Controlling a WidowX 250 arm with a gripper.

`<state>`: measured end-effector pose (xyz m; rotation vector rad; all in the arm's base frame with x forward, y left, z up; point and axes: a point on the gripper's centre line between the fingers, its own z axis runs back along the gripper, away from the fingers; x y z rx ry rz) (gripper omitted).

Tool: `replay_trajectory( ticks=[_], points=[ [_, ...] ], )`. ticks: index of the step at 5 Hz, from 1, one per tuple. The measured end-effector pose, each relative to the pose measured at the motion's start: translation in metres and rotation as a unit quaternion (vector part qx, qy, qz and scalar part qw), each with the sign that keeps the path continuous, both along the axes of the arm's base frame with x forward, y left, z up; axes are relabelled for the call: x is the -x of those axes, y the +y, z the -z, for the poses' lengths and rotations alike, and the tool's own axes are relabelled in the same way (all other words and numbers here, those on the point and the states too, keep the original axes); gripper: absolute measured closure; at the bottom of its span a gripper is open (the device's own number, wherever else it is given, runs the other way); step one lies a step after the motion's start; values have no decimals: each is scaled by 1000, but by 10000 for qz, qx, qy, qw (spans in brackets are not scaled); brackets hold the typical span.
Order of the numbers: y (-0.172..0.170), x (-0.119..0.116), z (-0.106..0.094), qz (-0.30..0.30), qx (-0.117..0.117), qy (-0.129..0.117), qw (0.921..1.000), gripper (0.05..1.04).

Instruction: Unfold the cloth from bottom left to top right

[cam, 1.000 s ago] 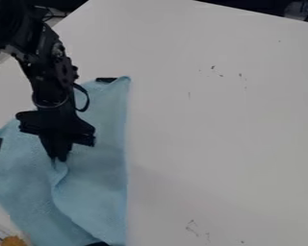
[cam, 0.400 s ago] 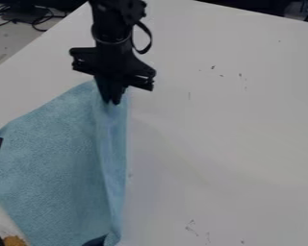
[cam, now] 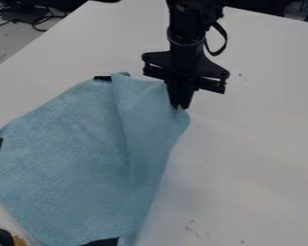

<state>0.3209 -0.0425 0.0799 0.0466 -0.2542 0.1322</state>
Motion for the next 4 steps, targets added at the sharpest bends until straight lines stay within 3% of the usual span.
replay_trajectory(
  ticks=[1,3,4],
  points=[
    [-21,-1,16,120,147,162,9997,1028],
    [-42,-5,25,242,412,59,9988,1012],
    [-49,1,25,229,390,223,9987,866]
  ],
)
